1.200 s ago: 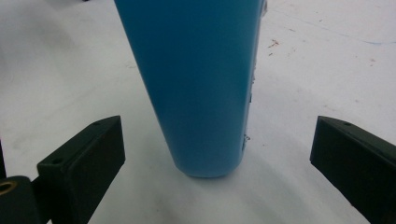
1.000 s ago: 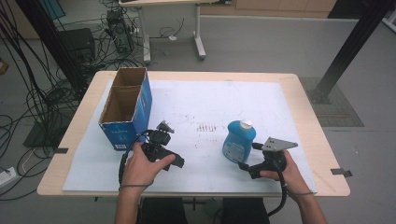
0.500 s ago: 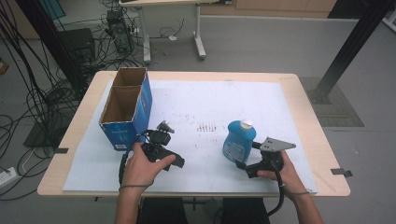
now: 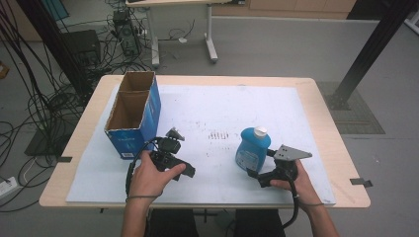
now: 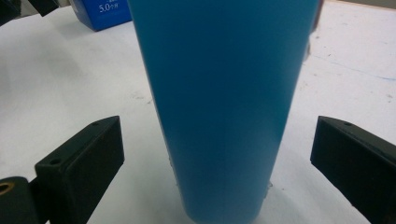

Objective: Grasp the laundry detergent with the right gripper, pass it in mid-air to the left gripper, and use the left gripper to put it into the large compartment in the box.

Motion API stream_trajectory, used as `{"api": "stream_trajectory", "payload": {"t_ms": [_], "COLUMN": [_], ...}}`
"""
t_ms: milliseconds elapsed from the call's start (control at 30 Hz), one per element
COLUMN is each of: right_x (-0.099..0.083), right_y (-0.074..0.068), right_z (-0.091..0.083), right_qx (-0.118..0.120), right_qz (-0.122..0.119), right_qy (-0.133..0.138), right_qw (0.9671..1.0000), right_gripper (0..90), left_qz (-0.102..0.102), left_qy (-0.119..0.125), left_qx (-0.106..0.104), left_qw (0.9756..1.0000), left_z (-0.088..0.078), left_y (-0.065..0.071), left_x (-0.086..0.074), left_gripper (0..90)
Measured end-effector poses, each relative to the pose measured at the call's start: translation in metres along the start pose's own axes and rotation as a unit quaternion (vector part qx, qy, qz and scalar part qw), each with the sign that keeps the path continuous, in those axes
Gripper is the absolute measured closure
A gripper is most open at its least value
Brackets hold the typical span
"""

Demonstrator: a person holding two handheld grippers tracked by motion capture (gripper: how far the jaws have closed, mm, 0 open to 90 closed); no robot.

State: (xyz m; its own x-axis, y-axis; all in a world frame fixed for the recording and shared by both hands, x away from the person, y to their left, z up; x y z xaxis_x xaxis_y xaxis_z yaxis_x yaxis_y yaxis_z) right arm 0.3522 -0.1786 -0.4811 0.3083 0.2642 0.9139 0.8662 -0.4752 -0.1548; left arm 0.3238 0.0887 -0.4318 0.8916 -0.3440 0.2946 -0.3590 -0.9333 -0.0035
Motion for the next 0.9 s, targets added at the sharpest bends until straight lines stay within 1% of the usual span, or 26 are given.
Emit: {"api": "stream_trajectory", "payload": {"t_ms": [133, 233, 367, 433, 900], "right_x": [0.001, 0.003, 0.004, 0.005, 0.01], "right_y": [-0.001, -0.001, -0.001, -0.001, 0.0], "right_z": [0.002, 0.003, 0.006, 0.008, 0.017], "right_qx": [0.001, 0.0, 0.002, 0.001, -0.002], "right_qz": [-0.001, -0.003, -0.004, -0.005, -0.008], "right_qy": [0.004, 0.008, 0.014, 0.018, 0.036], "right_qw": [1.0, 1.0, 0.9999, 0.9998, 0.9993], "right_gripper": [2.6, 2.5, 2.6, 2.6, 2.7], "left_qz": [0.002, -0.001, 0.001, -0.002, -0.003], "left_qy": [-0.004, -0.002, -0.005, -0.005, -0.01], "left_qx": [0.002, 0.002, 0.001, 0.001, 0.001], "left_qw": [1.0, 1.0, 1.0, 1.0, 0.9999], "left_z": [0.001, 0.001, 0.001, 0.001, 0.003], "left_y": [-0.002, -0.003, -0.004, -0.004, -0.007], "left_x": [-0.002, -0.002, -0.004, -0.004, -0.006], "left_gripper": [7.3, 7.3, 7.3, 7.3, 7.3]}}
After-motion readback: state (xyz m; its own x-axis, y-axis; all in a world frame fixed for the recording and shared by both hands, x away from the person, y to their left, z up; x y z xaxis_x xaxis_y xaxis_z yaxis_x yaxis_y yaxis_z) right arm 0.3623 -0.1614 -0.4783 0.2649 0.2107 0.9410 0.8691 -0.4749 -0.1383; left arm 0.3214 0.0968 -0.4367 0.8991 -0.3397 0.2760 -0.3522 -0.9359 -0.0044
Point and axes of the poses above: each handheld gripper's, and its own axes: z roughly forward along the jaws, x roughly out of its top, y roughly to its right, the point moved 8 cm from there along z, roughly forward along the jaws, and after that the axes turned 11 degrees about x, right-handed, at the moved point
